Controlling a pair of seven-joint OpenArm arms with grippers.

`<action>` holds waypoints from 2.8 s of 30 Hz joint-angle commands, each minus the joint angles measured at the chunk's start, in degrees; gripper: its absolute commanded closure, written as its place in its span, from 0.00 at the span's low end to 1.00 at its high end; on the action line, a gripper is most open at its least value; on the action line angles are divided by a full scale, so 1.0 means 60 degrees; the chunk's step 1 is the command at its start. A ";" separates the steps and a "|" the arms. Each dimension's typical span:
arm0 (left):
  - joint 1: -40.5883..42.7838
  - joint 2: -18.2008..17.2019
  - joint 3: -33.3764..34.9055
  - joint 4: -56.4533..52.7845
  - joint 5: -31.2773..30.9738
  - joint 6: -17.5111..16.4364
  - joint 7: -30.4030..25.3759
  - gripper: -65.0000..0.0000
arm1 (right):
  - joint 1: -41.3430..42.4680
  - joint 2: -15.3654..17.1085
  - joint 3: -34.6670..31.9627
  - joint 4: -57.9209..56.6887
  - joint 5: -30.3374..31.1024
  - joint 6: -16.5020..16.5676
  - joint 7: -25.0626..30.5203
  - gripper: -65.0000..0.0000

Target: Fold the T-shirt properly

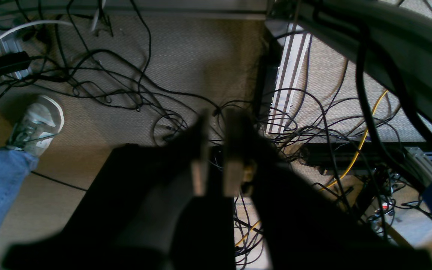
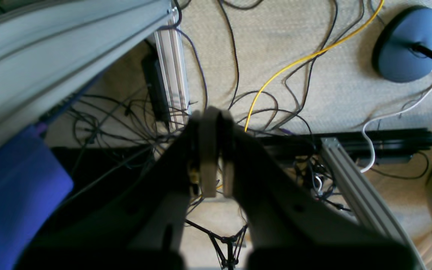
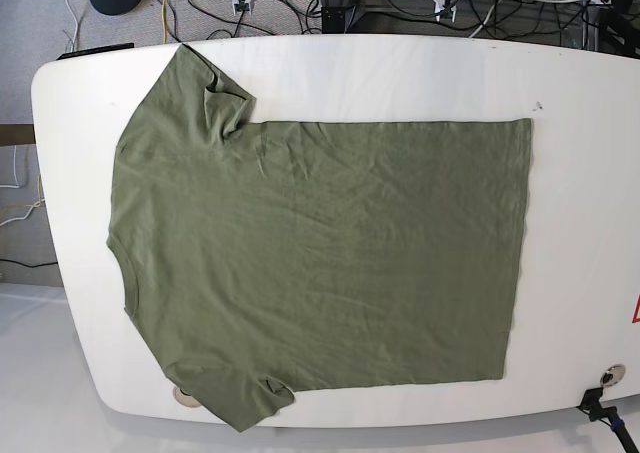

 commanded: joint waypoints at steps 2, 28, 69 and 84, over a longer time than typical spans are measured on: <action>0.0311 -0.0022 -0.0021 0.0083 0.0013 -0.0017 -0.0012 0.53 | -0.0337 0.0050 0.0006 0.0570 -0.0031 -0.0040 0.0050 0.92; 0.7241 -0.0593 -0.0050 0.9900 -0.0045 -0.0017 0.0003 0.43 | -0.7356 0.0080 -0.0023 1.0152 -0.0016 0.0004 0.0050 0.35; 0.5967 -0.2029 -0.3171 1.7416 -0.6009 -0.1130 0.3197 0.43 | -0.6491 0.0592 0.2336 1.6584 0.4921 0.0751 -0.0843 0.35; 0.3066 -0.2015 -0.5383 1.7152 -0.6609 -0.2771 0.8062 0.43 | -0.5510 0.1486 0.4314 1.5090 1.0987 0.1703 -0.4360 0.35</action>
